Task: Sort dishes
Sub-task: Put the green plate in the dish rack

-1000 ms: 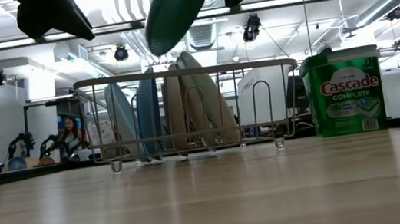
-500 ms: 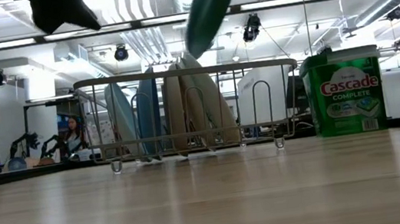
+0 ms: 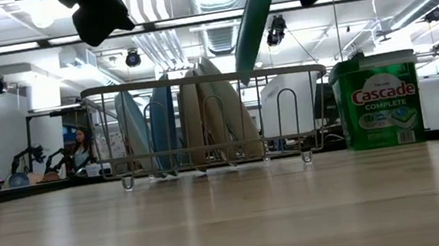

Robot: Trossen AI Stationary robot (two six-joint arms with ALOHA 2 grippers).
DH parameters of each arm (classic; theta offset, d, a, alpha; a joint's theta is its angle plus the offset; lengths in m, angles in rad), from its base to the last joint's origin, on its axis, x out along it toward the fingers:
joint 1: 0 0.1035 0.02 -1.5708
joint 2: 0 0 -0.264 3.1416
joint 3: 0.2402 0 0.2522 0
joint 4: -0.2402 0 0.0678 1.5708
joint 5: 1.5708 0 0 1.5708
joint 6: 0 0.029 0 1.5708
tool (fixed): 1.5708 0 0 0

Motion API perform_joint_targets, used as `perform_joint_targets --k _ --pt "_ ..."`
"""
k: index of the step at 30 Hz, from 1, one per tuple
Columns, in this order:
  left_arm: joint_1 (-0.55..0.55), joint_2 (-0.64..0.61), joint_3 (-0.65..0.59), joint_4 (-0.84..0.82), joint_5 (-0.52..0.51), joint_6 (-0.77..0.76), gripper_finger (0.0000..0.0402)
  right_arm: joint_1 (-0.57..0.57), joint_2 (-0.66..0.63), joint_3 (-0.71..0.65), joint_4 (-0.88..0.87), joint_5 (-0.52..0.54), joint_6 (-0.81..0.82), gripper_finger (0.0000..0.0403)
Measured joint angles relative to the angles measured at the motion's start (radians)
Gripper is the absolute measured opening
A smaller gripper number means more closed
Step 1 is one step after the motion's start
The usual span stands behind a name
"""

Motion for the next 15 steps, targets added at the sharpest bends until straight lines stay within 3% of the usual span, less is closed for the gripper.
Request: perform_joint_targets --k 15 --pt "0.001 0.000 0.000 0.015 0.020 -0.004 0.0116 0.002 0.177 0.000 -0.137 0.008 -0.168 0.0000"
